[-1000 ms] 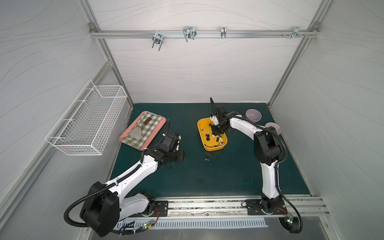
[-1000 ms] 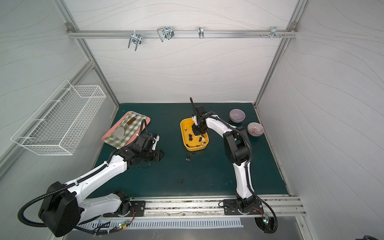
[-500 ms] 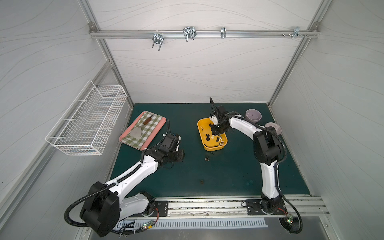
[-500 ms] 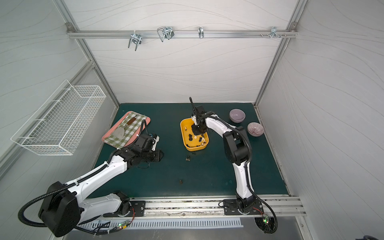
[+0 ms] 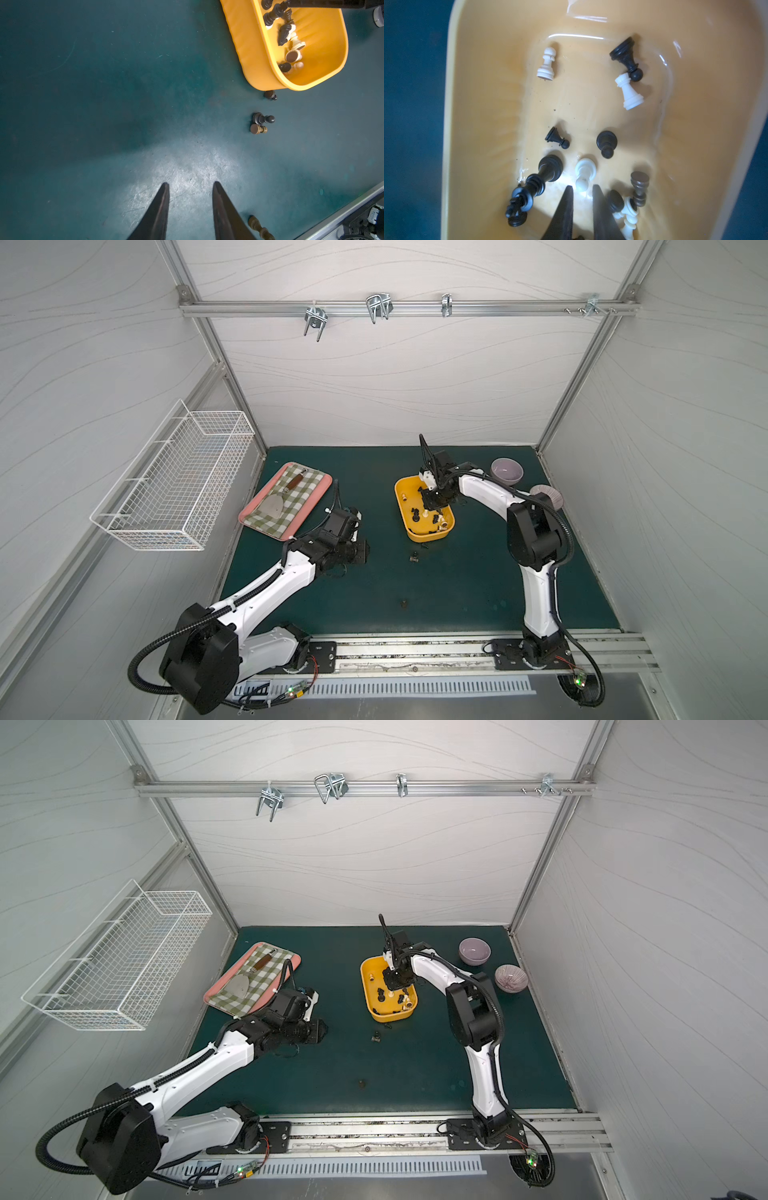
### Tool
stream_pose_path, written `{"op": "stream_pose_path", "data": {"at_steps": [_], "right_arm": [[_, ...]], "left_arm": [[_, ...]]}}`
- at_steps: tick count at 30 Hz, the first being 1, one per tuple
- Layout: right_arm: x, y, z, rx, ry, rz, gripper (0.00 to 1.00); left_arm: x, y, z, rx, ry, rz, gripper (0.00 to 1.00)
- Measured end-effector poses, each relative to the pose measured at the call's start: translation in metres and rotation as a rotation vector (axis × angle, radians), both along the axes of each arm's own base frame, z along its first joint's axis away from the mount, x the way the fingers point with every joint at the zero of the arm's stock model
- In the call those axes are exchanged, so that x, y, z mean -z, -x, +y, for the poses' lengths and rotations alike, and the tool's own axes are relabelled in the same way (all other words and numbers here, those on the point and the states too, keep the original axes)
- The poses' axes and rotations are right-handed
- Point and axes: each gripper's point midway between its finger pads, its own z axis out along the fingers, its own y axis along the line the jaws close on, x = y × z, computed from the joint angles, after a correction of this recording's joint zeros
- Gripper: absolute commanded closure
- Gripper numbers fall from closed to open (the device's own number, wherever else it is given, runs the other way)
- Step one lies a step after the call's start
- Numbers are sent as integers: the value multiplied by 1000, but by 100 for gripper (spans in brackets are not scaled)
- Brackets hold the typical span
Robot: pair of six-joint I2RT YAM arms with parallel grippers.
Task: Put the chess pieces into the storage box
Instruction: Place the chess piece in the storage box, then pick up the chess piece at the center of the board.
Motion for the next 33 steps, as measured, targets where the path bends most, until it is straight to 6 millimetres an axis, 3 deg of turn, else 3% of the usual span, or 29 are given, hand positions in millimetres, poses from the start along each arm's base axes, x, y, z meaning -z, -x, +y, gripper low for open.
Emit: {"op": "stream_pose_path", "data": {"at_steps": [7, 15, 18, 21, 25, 33], "right_arm": [[-17, 1, -1, 0, -10, -23, 80], [-70, 3, -4, 1, -62, -111, 80], [-92, 10, -13, 11, -88, -149, 80], [-103, 22, -26, 24, -103, -163, 80], [-101, 42, -45, 51, -110, -151, 80], [-69, 91, -81, 104, -82, -72, 80]], "left_arm": [[1, 1, 0, 1, -2, 3, 64], [4, 10, -3, 43, -20, 26, 62], [5, 18, -13, 107, -26, 23, 61], [5, 27, -26, 191, -34, 16, 61], [11, 42, -43, 312, -68, 18, 61], [15, 65, -78, 551, -127, 5, 60]]}}
